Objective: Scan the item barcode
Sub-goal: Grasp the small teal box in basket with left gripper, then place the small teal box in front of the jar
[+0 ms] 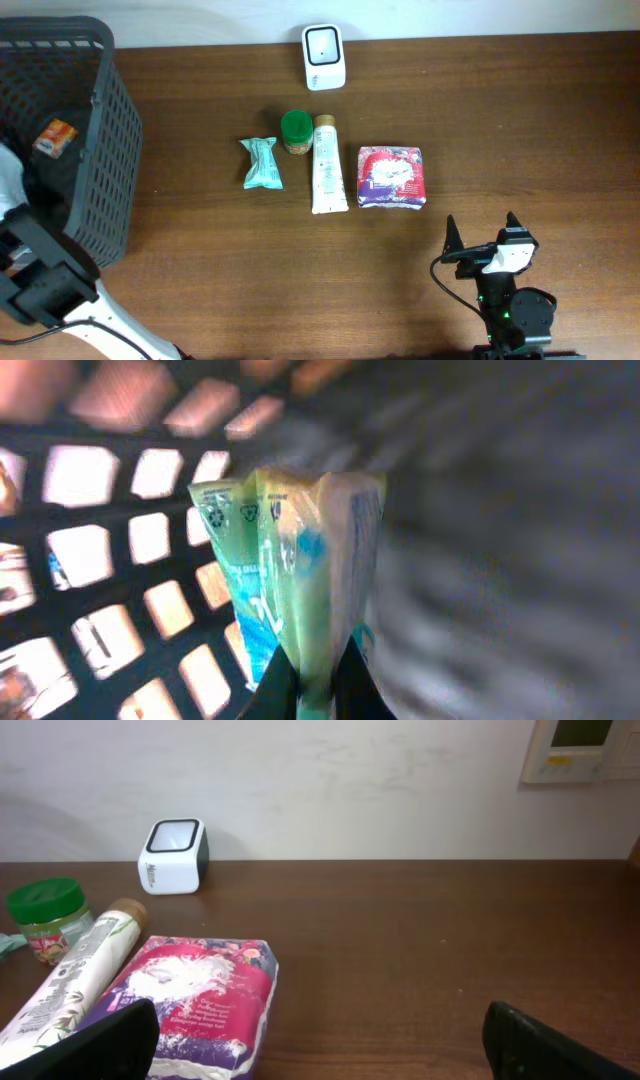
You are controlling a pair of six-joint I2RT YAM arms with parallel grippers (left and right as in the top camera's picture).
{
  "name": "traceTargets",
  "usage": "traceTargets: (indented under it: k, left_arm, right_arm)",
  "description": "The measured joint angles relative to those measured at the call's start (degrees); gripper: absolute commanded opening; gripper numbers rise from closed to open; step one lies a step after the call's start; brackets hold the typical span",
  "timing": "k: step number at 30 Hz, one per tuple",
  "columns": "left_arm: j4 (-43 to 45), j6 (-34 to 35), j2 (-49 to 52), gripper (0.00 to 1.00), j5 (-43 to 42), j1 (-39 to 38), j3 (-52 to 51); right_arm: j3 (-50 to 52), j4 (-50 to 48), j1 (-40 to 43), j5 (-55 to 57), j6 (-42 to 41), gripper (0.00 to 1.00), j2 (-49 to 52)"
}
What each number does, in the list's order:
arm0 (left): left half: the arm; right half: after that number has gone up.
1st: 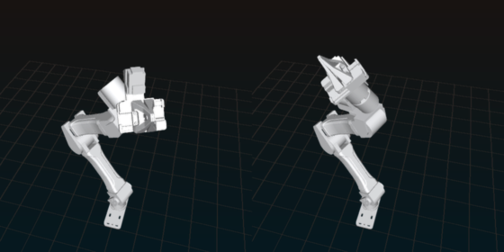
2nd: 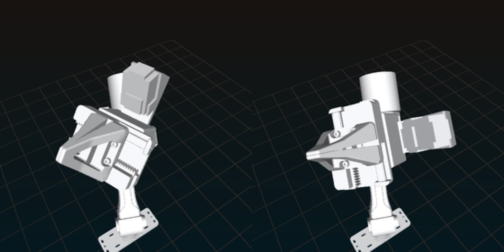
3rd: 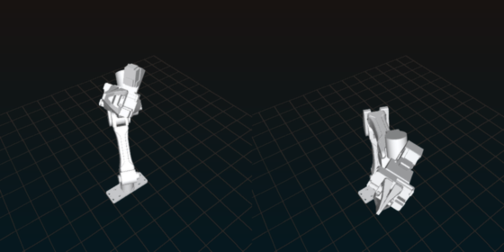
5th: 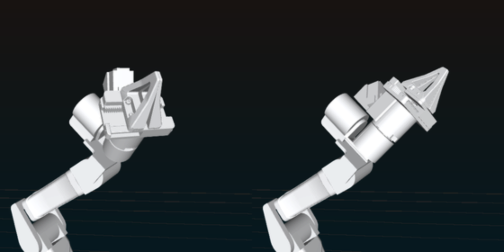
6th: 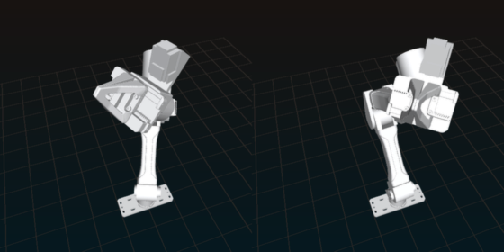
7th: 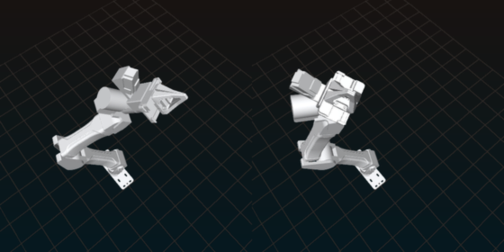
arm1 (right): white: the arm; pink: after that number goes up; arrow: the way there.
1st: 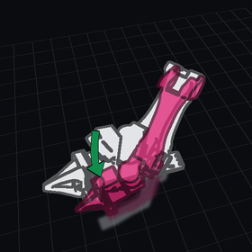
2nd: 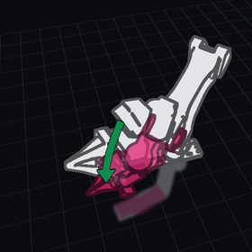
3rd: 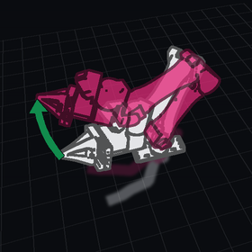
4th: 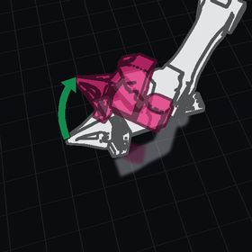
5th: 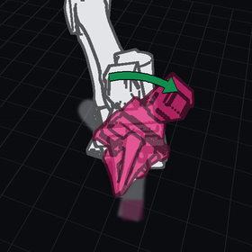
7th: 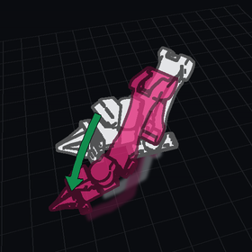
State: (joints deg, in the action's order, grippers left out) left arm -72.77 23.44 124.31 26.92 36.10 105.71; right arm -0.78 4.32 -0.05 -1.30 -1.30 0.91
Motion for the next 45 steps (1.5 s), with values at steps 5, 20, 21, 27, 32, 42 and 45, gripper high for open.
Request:
traceTargets:
  k: [5, 20, 21, 27, 32, 42, 45]
  left_arm:
    - [-2.8, 0.0, -4.5, 0.00, -14.6, -6.3, 20.7]
    - [-6.5, 0.0, -17.0, 0.00, -21.8, -43.0, 19.3]
    - [-6.1, 0.0, -15.7, 0.00, -22.0, -45.2, 15.8]
    - [0.2, 4.2, -12.6, 0.00, -22.1, -54.6, -0.7]
    - [9.4, 10.2, -9.9, 0.14, -22.3, -59.1, -6.6]
    - [11.2, 14.5, -6.6, 0.79, -24.0, -61.3, -6.6]
    - [7.2, 11.4, -6.5, 0.79, -26.6, -60.8, -0.2]
  right_arm:
    - [0.0, 0.1, 0.0, 0.0, 0.0, 0.99, 0.0]
    - [0.0, 0.1, 0.0, 0.0, 0.0, 0.99, 0.0]
    - [0.0, 0.1, 0.0, 0.0, 0.0, 0.99, 0.0]
    - [0.0, 0.1, 0.0, 0.0, 0.0, 0.99, 0.0]
    - [0.0, 0.1, 0.0, 0.0, 0.0, 0.99, 0.0]
    - [0.0, 0.1, 0.0, 0.0, 0.0, 0.99, 0.0]
    - [0.0, 0.1, 0.0, 0.0, 0.0, 0.99, 0.0]
